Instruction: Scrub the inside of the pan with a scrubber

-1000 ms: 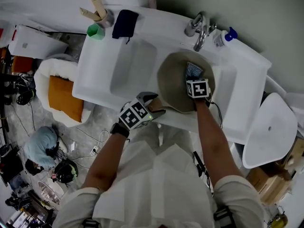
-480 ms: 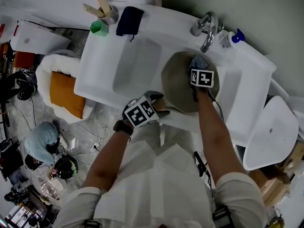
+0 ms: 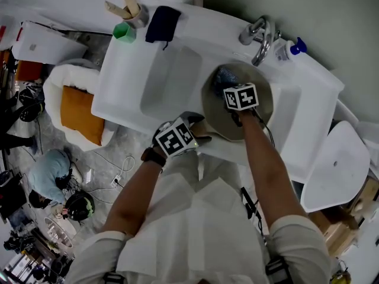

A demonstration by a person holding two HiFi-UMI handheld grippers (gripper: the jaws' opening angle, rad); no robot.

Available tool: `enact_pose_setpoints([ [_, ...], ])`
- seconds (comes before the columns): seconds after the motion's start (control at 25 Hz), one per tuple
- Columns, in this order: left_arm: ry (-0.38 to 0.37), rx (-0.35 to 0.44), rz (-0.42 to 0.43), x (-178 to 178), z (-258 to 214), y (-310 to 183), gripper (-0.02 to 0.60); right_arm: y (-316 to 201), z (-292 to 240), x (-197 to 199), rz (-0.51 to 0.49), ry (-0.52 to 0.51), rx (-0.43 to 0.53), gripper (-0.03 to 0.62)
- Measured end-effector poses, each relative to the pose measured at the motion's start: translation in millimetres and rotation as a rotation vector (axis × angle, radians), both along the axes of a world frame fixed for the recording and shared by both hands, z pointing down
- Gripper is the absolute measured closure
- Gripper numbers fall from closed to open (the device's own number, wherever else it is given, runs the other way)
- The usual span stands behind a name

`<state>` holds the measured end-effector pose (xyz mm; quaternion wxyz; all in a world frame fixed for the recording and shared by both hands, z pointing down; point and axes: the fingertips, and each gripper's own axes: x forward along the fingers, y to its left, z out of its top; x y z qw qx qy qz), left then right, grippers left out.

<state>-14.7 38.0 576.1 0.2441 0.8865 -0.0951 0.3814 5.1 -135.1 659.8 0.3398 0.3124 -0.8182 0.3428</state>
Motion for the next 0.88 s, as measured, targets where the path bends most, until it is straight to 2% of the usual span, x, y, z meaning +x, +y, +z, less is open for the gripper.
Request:
enact_pose_setpoints([
  [0.28,-0.001,0.001,0.002,-0.2,-0.3,0.4,0.273,45.9,-10.3,-27.2,-0.176,-0.108,-0.139,0.579],
  [0.52,0.001,-0.002,0.006,-0.7,-0.8,0.7,0.273,86.7,-21.8,-32.8,-0.316,-0.183,-0.282,0.579],
  [0.72,-0.002,0.001,0.013,-1.2,-0.8,0.8,0.273,122.4,-29.9,-23.9,-0.454,-0.186,-0.389,0.579],
  [0.88,-0.002,-0.001,0.016,-0.6,-0.2,1.2,0.273,138.8,-29.1,-10.7,-0.478,-0.172,-0.446,0.579],
])
